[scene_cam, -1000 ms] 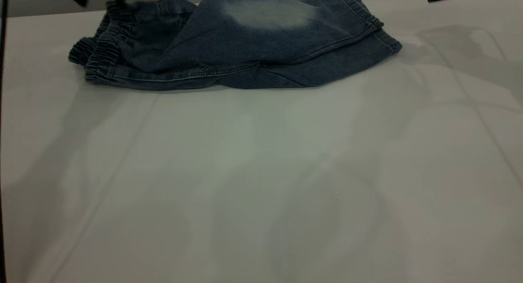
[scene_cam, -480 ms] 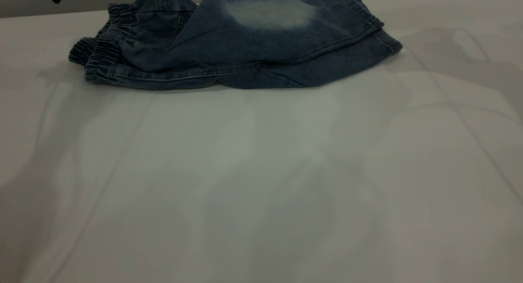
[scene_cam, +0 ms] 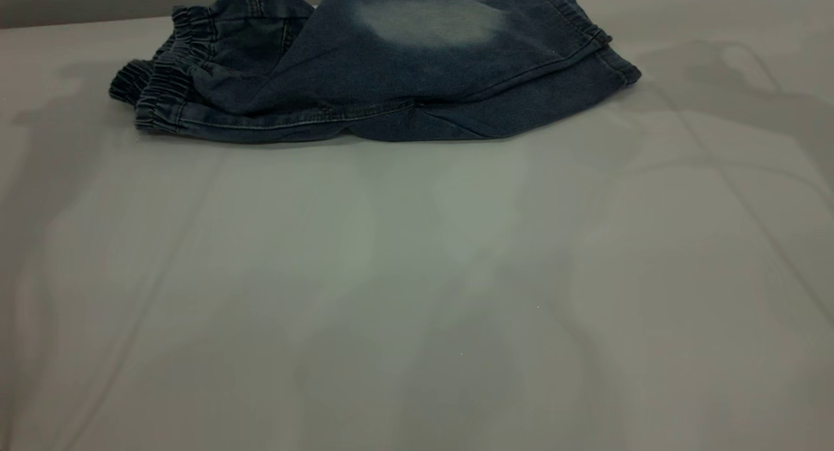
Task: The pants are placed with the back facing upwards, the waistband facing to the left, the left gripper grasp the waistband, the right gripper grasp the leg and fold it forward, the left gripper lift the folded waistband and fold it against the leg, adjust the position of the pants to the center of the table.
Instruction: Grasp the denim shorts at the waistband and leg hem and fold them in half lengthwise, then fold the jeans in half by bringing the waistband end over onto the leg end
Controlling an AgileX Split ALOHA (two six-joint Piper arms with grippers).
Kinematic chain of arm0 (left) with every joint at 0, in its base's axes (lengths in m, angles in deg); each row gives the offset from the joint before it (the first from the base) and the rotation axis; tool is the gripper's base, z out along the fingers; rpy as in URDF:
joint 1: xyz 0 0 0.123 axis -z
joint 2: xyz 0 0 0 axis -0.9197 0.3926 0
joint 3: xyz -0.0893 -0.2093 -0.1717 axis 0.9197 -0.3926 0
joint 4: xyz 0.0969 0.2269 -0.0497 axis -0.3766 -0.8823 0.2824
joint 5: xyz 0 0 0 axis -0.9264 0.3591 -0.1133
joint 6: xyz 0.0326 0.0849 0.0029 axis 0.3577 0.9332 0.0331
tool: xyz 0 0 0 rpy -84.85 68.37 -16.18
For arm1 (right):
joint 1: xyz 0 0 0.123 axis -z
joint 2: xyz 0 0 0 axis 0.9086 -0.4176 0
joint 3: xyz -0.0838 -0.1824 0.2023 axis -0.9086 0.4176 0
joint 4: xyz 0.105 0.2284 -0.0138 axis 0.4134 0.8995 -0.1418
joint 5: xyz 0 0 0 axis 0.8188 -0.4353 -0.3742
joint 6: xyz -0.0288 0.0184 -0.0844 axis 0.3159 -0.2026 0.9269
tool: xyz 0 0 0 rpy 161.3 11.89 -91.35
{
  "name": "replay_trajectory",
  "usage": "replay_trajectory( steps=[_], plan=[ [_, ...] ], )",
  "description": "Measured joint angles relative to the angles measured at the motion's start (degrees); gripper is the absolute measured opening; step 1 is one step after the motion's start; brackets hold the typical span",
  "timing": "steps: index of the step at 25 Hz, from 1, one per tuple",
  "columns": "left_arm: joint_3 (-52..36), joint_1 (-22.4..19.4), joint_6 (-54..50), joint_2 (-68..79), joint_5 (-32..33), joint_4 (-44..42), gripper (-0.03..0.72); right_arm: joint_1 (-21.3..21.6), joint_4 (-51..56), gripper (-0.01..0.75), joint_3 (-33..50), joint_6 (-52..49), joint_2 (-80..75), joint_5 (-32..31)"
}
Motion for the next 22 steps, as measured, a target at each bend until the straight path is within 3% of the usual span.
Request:
replay_trajectory(
  steps=[6,11,22],
  plan=[
    [-0.12,-5.87,11.79,1.46,-0.54,16.53,0.498,0.0,-9.35,0.52,-4.32,-9.78,0.0,-2.99],
    [-0.12,-6.86,20.54,4.44,-0.07,27.37,0.498,0.0,-16.76,0.52,-6.54,-18.44,0.0,-5.4],
    [-0.16,-6.79,23.31,14.7,-1.79,29.65,0.498,0.0,-20.49,0.52,-6.86,-22.25,0.01,-6.02]
  ],
)
